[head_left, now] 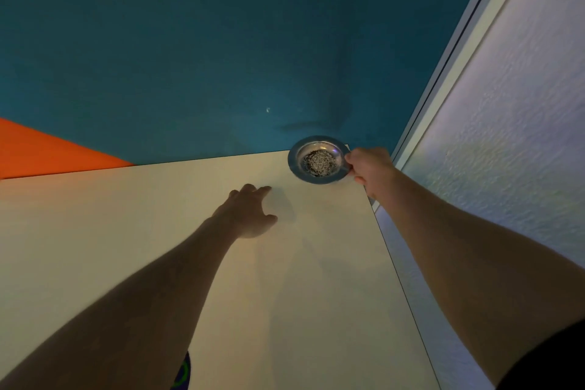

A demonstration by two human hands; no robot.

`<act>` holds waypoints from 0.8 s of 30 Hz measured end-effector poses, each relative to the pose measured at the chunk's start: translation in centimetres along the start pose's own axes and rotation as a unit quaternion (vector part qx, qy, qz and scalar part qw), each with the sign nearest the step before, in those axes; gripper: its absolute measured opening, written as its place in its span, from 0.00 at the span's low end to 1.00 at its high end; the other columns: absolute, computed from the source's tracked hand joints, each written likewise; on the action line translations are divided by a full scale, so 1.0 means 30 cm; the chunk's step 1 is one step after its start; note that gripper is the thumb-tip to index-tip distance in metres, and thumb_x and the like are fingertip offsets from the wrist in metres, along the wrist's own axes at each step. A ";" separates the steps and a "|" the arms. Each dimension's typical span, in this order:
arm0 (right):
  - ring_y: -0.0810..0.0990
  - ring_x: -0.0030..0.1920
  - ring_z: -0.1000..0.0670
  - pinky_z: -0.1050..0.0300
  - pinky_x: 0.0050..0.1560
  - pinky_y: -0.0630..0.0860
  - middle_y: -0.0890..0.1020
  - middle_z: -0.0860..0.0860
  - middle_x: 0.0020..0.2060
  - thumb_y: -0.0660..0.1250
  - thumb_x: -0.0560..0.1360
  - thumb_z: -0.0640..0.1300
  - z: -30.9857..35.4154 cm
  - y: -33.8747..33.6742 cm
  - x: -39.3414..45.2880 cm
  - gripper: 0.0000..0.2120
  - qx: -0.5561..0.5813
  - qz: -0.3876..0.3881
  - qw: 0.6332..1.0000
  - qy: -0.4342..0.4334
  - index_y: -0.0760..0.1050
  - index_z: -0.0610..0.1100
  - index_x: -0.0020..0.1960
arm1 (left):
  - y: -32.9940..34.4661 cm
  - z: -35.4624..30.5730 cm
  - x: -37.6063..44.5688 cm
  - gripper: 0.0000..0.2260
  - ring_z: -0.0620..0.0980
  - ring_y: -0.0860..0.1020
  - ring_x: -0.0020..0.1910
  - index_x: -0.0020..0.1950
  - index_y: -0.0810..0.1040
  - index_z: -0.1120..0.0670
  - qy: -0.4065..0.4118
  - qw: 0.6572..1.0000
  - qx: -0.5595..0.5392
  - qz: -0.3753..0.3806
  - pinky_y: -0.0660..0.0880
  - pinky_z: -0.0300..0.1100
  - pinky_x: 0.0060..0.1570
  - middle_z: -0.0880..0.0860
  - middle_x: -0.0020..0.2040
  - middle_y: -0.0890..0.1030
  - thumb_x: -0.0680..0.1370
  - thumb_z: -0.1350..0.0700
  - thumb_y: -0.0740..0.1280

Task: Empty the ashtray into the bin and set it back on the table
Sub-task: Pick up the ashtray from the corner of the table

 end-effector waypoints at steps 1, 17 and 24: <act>0.73 0.40 0.48 0.57 0.30 0.65 0.80 0.42 0.44 0.66 0.74 0.37 0.014 -0.004 -0.022 0.04 0.001 0.004 1.000 -0.004 0.78 0.37 0.48 | -0.010 0.005 -0.020 0.33 0.58 0.63 0.73 0.79 0.56 0.47 -0.002 1.000 -0.007 -0.008 0.68 0.55 0.68 0.54 0.76 0.63 0.76 0.43 0.65; 0.80 0.34 0.52 0.57 0.39 0.78 0.83 0.45 0.38 0.66 0.75 0.36 0.255 0.023 -0.483 0.06 0.034 0.050 0.996 -0.067 0.76 0.41 0.39 | -0.384 0.093 -0.409 0.08 0.52 0.77 0.34 0.52 0.79 0.58 -0.078 0.783 -0.586 -0.192 0.77 0.43 0.34 0.56 0.40 0.80 0.78 0.55 0.65; 0.80 0.29 0.53 0.58 0.36 0.77 0.81 0.46 0.33 0.66 0.74 0.36 0.360 0.115 -0.748 0.07 0.040 0.088 0.990 -0.104 0.76 0.41 0.38 | -0.516 0.153 -0.599 0.07 0.47 0.73 0.27 0.44 0.79 0.60 -0.072 0.704 -0.677 -0.202 0.74 0.38 0.26 0.54 0.34 0.76 0.78 0.57 0.67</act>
Point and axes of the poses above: each hand's wrist, its own x-axis towards the middle knuckle, its own y-axis out of the palm, z = x × y, the point moved 8 cm from there along x, towards the middle knuckle
